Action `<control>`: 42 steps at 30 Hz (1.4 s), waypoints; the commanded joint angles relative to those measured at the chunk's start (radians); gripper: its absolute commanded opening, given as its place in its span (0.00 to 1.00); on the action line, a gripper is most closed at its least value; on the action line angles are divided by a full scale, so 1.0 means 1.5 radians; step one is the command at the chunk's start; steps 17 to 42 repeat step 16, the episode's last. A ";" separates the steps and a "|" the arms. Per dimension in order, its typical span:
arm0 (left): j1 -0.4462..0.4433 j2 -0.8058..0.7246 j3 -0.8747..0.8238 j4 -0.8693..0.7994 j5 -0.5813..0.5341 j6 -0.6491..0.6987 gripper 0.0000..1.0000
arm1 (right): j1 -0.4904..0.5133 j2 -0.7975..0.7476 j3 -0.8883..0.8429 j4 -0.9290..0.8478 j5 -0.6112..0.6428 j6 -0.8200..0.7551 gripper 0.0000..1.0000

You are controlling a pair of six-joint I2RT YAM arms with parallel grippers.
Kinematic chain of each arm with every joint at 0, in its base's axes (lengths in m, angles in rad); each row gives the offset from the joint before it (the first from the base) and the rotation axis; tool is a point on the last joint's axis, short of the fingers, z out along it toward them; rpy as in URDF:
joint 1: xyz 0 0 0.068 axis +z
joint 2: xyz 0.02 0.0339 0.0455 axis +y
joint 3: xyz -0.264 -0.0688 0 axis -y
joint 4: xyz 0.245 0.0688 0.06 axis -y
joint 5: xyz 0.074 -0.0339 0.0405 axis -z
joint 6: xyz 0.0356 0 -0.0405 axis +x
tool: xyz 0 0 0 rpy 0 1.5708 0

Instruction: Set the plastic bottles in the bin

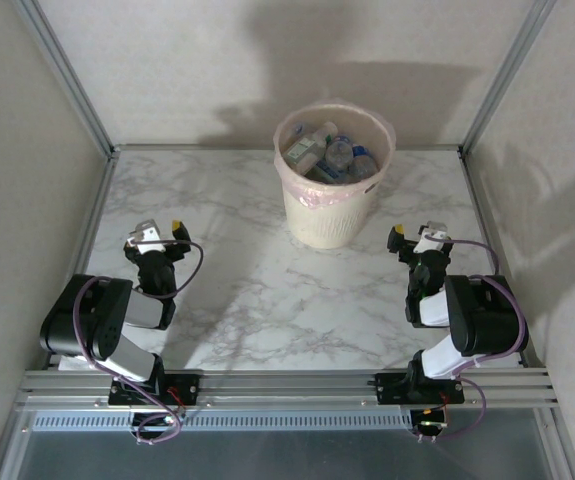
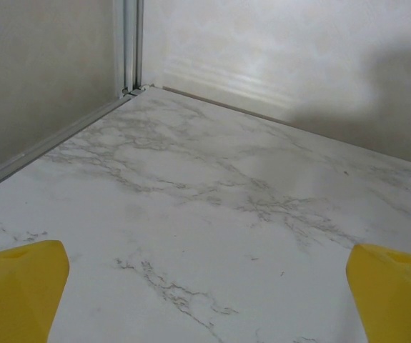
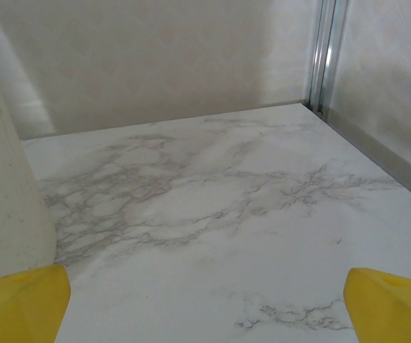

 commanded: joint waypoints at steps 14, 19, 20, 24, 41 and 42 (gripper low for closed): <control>-0.004 0.002 0.000 0.022 -0.001 0.009 0.99 | -0.004 0.004 0.004 0.016 -0.026 -0.017 0.99; -0.004 0.002 0.001 0.022 -0.001 0.008 0.99 | -0.005 0.004 0.004 0.017 -0.026 -0.018 0.99; -0.004 0.002 0.001 0.022 -0.001 0.008 0.99 | -0.005 0.004 0.004 0.017 -0.026 -0.018 0.99; -0.004 0.002 0.001 0.022 -0.001 0.008 0.99 | -0.005 0.004 0.004 0.017 -0.026 -0.018 0.99; -0.004 0.002 0.001 0.022 -0.001 0.008 0.99 | -0.005 0.004 0.004 0.017 -0.026 -0.018 0.99; -0.004 0.002 0.001 0.022 -0.001 0.008 0.99 | -0.005 0.004 0.004 0.017 -0.026 -0.018 0.99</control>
